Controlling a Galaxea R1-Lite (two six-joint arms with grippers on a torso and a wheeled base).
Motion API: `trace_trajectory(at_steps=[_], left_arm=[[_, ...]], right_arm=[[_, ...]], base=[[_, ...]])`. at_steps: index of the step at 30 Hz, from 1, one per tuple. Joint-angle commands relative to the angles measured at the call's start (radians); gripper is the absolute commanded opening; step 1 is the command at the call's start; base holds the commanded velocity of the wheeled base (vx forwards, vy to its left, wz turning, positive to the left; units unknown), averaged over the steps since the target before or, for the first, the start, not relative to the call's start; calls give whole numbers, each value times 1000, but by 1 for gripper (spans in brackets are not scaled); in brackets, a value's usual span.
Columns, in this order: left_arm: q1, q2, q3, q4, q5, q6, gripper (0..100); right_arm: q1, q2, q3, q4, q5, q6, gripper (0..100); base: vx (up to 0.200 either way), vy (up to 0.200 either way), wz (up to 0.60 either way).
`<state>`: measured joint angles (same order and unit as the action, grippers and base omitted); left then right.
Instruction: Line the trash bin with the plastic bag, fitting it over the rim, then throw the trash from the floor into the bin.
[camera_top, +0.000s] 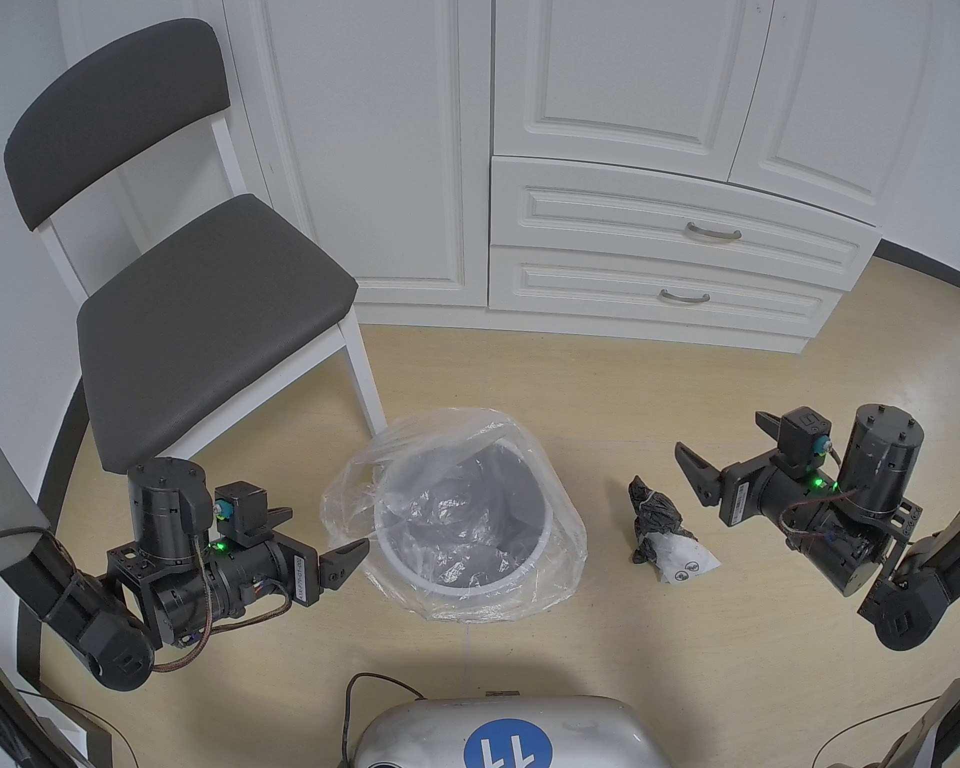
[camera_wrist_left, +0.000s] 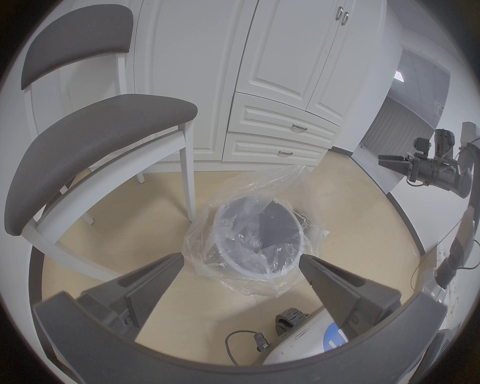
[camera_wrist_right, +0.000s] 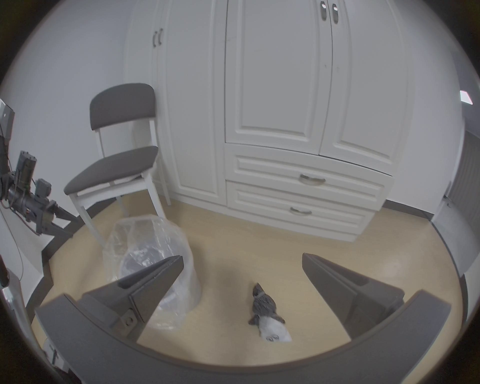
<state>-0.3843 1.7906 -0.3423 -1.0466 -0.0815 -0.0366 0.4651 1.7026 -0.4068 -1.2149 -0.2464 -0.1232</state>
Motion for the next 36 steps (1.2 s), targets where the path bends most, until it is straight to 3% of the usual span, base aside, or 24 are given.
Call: trace_trajectory(at_steps=[1, 10, 14, 16, 17, 21, 28, 36], left_arm=[[2, -8, 6, -1, 0, 0, 100], [7, 7, -4, -3, 39, 3, 100], [21, 4, -6, -6, 58, 20, 100], [33, 0, -10, -9, 58, 21, 100], [36, -8, -17, -6, 58, 21, 100], [45, -16, -20, -9, 60, 23, 100], [48, -17, -20, -12, 60, 43, 100], [48, -19, -17, -12, 74, 44, 100]], right_arm=[[13, 66, -29, 0, 24, -1, 100], [12, 149, -83, 8, 59, 45, 100], [10, 216, -214, 48, 104, 46, 100], [10, 241, -299, 107, 104, 46, 100], [7, 258, -409, 239, 111, 48, 100], [13, 305, -529, 408, 116, 74, 100], [50, 493, -587, 268, 119, 117, 100], [119, 529, -572, 224, 110, 117, 100]], base=[[0, 0, 0], [0, 0, 0], [0, 0, 0], [0, 0, 0], [0, 0, 0], [0, 0, 0], [0, 0, 0], [0, 0, 0]])
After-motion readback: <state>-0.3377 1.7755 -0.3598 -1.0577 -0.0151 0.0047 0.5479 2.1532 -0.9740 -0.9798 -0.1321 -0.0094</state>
